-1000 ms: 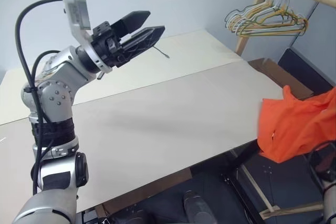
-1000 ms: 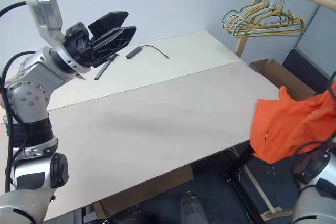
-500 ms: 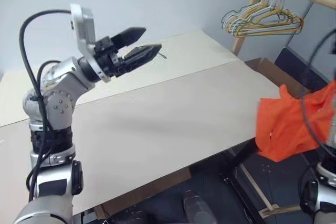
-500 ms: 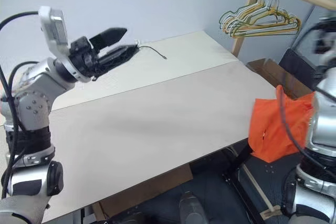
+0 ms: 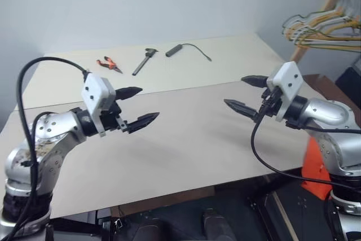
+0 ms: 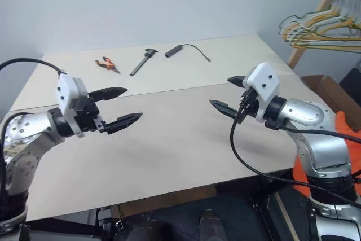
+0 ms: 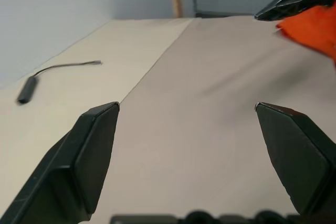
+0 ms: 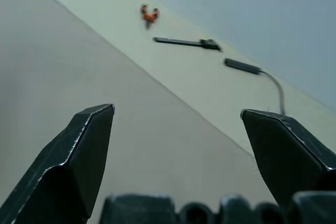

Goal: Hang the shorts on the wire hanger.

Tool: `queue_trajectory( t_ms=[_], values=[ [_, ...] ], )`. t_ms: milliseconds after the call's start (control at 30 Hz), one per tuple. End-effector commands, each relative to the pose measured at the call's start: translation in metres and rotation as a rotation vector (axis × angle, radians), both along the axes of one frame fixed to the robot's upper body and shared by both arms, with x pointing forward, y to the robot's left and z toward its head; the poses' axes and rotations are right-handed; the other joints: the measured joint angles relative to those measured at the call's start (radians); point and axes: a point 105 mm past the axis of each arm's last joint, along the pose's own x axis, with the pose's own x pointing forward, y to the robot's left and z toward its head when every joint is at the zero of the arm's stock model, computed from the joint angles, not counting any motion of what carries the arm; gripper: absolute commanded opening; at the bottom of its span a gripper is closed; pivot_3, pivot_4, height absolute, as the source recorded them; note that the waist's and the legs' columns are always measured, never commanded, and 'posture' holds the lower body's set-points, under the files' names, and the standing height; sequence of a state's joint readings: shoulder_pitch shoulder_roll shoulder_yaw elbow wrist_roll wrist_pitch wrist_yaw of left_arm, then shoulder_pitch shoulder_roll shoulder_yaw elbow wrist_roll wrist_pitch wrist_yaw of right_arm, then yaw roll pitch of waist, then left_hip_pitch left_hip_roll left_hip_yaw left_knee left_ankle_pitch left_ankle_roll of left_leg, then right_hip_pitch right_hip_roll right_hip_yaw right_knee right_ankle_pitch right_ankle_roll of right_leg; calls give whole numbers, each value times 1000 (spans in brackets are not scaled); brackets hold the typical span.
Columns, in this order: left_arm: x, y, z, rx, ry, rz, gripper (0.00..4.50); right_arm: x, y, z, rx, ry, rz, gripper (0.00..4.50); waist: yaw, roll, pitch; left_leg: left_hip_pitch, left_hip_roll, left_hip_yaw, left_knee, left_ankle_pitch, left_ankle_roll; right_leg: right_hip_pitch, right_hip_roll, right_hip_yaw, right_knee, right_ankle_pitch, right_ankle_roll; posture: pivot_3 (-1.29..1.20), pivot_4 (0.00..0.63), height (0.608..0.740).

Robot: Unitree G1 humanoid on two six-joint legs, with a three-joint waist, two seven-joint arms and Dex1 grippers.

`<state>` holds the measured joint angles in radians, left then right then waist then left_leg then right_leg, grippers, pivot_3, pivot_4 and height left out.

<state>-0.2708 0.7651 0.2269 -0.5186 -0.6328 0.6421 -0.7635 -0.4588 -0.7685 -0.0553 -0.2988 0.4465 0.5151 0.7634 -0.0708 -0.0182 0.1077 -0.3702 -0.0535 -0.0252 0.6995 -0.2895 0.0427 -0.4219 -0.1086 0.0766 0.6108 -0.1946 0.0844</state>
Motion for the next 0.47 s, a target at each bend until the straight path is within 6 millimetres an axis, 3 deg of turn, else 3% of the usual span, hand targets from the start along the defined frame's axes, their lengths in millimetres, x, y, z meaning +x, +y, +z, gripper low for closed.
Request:
queue_trajectory(
  t_ms=[33, 200, 467],
  values=[
    [-9, 1, 9, 24, -40, 4, 4500, -2, 9, 9, 5, -28, 57, 4477, 30, -1, 1, 0, 0, 0, -1, 0, 0, 0, 0, -1, 0, -1, -1, 54, 98, 740],
    [-13, 3, 10, 38, -32, 3, 4500, -2, 14, 4, -1, -20, 78, 4477, 80, -1, 1, 0, 0, -2, -4, 1, -2, -1, -1, -6, 0, -3, -5, 71, 94, 740],
    [-15, 4, 8, 52, -18, 1, 4500, -5, 17, 2, -13, -23, 97, 4477, 88, -1, 1, 0, -1, -2, -5, 1, -2, 0, -1, -7, 0, -3, -5, 74, 85, 740]
  ],
)
